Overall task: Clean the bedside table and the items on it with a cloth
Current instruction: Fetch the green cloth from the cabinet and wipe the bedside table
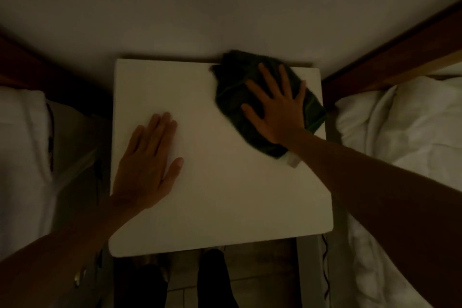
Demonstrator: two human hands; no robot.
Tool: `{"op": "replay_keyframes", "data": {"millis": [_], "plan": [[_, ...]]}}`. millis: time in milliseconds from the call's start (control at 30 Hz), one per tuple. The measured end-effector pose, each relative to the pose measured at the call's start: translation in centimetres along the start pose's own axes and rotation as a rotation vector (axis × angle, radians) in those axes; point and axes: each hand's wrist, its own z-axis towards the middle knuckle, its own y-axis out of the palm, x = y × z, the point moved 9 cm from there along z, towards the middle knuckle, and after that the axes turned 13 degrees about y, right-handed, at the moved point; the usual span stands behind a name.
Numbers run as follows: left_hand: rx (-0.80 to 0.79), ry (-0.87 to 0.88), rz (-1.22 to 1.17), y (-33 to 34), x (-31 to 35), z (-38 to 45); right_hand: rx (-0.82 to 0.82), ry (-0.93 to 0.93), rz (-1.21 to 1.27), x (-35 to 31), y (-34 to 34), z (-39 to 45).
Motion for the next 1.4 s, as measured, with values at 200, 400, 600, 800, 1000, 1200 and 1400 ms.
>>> {"op": "replay_keyframes", "data": {"millis": [200, 400, 600, 800, 1000, 1200, 1400], "plan": [[0.017, 0.000, 0.028, -0.3, 0.1, 0.1, -0.069, 0.308, 0.117, 7.3, 0.0, 0.6], [0.003, -0.004, 0.053, 0.1, -0.1, 0.3, -0.049, 0.655, 0.236, 9.7, 0.7, -4.1], [0.005, 0.005, 0.076, 0.1, 0.1, 0.3, -0.044, 0.841, 0.223, 9.8, 1.5, -12.2], [0.009, 0.016, 0.056, -0.1, 0.3, 0.3, -0.102, 1.212, 0.295, 10.0, 2.5, -19.9], [0.009, 0.021, 0.072, 0.0, 0.5, 0.3, -0.011, 1.574, 0.557, 6.1, 3.2, -26.8], [0.026, 0.029, 0.057, 0.4, 0.2, 0.1, 0.041, 1.427, 0.456, -3.3, 3.3, -27.2], [0.013, 0.025, -0.017, 0.2, 0.3, -0.7, 0.056, 0.772, 0.381, -15.8, 3.0, -28.1]]}}
